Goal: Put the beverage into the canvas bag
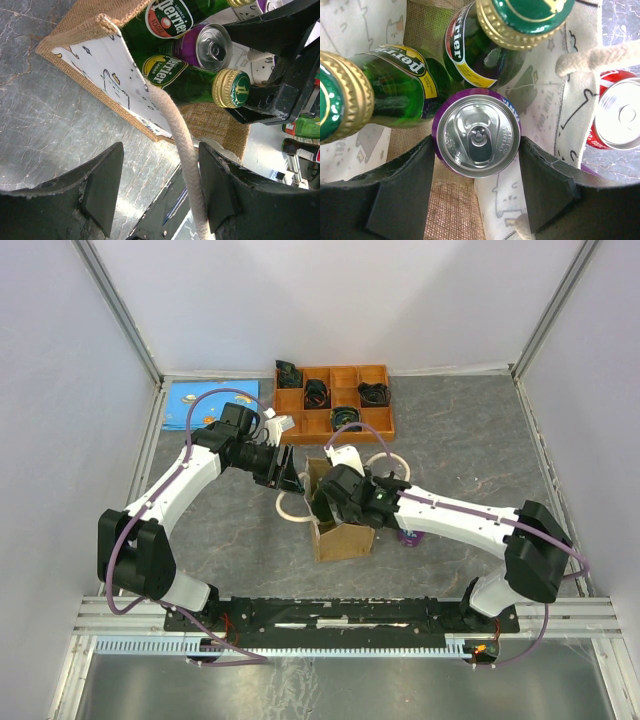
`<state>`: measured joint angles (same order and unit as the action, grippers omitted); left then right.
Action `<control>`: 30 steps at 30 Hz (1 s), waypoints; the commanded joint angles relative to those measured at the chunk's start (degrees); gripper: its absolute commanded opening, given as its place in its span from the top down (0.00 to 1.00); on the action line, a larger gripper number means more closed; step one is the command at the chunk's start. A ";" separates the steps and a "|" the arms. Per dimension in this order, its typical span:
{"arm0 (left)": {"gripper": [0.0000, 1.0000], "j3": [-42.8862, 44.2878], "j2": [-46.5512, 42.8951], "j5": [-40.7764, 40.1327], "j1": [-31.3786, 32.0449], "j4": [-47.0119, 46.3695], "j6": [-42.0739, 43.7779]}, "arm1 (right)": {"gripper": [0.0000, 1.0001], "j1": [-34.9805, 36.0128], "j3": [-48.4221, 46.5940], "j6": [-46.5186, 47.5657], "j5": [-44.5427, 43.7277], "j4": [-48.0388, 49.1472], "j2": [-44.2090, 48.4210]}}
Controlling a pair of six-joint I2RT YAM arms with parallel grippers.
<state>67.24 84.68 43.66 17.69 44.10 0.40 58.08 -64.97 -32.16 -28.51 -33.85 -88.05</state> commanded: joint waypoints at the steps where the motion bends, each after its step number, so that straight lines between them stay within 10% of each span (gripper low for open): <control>1: 0.32 1.56 -0.34 1.52 -0.03 -0.51 2.23 | 0.31 -0.12 -0.42 3.09 -3.48 9.23 -0.89; 30: 0.32 0.87 -1.31 1.60 -0.07 -0.26 2.43 | 0.12 0.16 -4.80 2.76 -3.09 3.29 5.62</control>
<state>67.22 84.71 43.66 17.69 44.23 0.47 58.08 -65.52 -29.71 -29.21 -30.00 -86.04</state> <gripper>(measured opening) 0.680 0.878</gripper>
